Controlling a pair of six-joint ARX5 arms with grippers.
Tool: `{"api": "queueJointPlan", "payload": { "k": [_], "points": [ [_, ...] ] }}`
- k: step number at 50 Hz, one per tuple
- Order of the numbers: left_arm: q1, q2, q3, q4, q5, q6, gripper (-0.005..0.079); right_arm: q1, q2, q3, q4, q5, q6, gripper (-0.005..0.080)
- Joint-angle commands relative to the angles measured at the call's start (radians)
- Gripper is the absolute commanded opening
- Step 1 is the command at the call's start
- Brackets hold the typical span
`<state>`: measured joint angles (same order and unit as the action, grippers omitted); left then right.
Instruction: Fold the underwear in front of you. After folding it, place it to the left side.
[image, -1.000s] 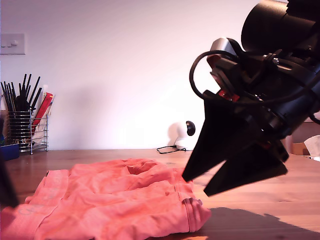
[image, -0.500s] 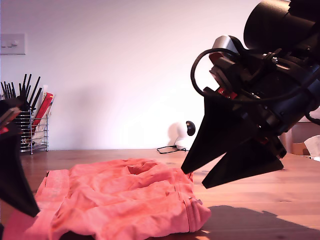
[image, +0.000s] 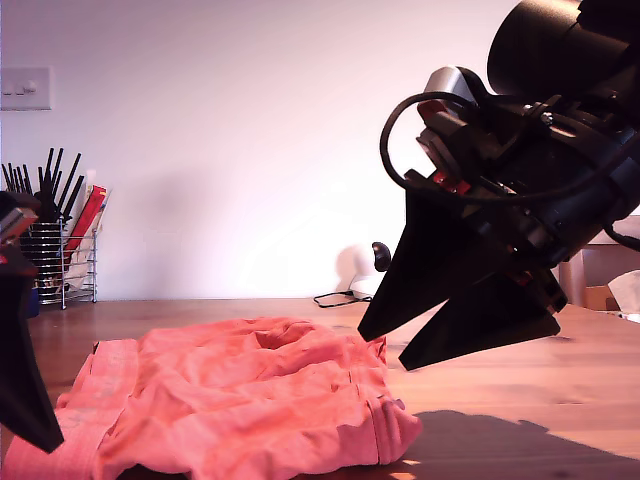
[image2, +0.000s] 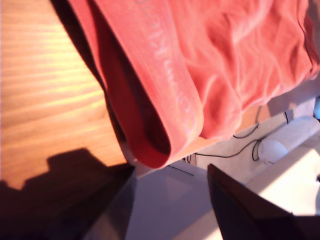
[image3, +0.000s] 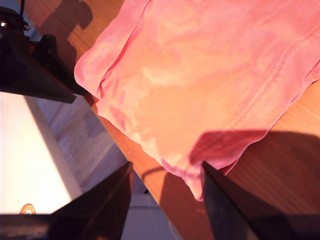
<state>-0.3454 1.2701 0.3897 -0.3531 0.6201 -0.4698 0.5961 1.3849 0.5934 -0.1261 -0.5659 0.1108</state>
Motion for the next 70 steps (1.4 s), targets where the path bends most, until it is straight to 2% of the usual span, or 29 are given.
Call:
{"api": "queueJointPlan", "payload": {
  "k": [1,29,44,56,59,68,70],
  "points": [
    [-0.002,0.026,-0.040,0.006,-0.080,-0.003,0.0415,-0.002,0.006,-0.002,0.010,-0.005,-0.003,0.0388],
    [-0.004,0.027,-0.040,0.074,-0.218,-0.038,0.0405,-0.002,0.006,-0.002,0.026,-0.005,-0.003,0.0388],
    [-0.054,0.103,-0.040,0.101,-0.190,-0.055,0.0374,-0.002,0.006,-0.002,0.031,-0.005,-0.003,0.0388],
    [-0.098,0.204,-0.040,0.189,-0.172,-0.080,0.0366,-0.002,0.006,-0.002,0.030,-0.005,-0.003,0.0387],
    [-0.104,0.206,-0.040,0.191,-0.173,-0.080,0.0315,-0.002,0.006,-0.002,0.029,-0.005,-0.003,0.0387],
    [-0.107,0.207,-0.040,0.199,-0.172,-0.072,0.0007,-0.002,0.006,-0.002,0.030,-0.004,-0.004,0.0387],
    [-0.106,0.207,-0.040,0.203,-0.173,-0.045,-0.0022,-0.002,0.006,-0.002,0.031,-0.004,-0.005,0.0387]
  ]
}}
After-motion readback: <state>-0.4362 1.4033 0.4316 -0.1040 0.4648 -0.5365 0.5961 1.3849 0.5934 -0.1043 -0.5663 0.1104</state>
